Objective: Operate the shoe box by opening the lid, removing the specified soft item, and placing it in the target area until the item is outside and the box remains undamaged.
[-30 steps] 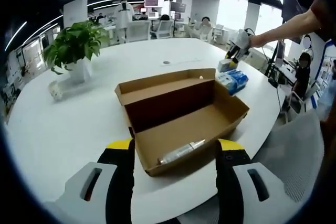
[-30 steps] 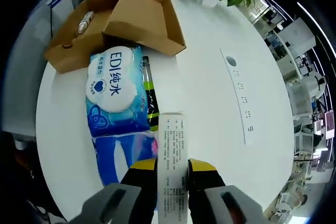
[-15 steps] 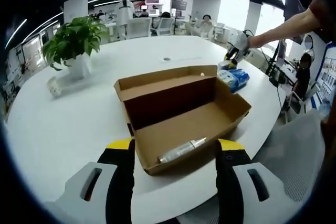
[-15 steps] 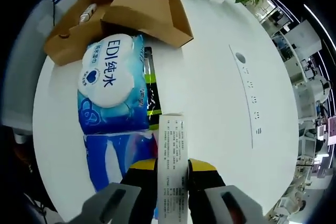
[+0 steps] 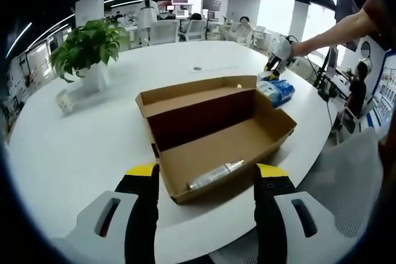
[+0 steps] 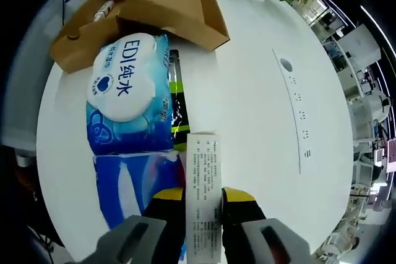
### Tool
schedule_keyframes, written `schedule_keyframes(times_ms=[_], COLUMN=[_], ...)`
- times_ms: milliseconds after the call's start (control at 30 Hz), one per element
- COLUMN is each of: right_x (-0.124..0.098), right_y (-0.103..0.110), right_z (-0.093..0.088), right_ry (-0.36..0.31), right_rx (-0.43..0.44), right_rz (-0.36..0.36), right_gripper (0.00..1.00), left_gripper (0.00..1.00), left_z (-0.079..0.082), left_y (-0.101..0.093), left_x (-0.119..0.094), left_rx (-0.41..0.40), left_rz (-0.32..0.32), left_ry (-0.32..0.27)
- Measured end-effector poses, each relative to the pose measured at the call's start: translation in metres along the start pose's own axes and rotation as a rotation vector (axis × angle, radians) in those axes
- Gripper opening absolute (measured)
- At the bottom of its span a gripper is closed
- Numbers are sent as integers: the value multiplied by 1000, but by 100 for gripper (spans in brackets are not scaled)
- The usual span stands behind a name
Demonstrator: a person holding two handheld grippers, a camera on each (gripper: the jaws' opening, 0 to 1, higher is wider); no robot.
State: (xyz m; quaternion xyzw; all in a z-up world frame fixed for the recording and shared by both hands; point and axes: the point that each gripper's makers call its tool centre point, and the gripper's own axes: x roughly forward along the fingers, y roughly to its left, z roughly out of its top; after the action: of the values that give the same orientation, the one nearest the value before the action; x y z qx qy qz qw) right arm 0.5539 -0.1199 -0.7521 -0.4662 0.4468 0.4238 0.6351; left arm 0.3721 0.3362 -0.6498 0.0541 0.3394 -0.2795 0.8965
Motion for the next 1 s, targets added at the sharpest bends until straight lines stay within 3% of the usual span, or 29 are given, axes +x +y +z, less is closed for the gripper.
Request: schedule_keyframes(times_ms=[433,867,1000], right_x=[5,5,4], right_y=[0,-7,-9], right_z=[-12,-8,0], right_ry=[47,34,6], right_rx=[-13,11,10], right_rz=[1,-31,-41], right_gripper=[17,26,26], left_gripper=[61,61,61], left_z=[0,1,-1], left_y=[1,-1,-1], left_x=[-2,1,1], left_rx=[8,5,3], left_rz=[3,-2,-4], left_ry=[7,6,11])
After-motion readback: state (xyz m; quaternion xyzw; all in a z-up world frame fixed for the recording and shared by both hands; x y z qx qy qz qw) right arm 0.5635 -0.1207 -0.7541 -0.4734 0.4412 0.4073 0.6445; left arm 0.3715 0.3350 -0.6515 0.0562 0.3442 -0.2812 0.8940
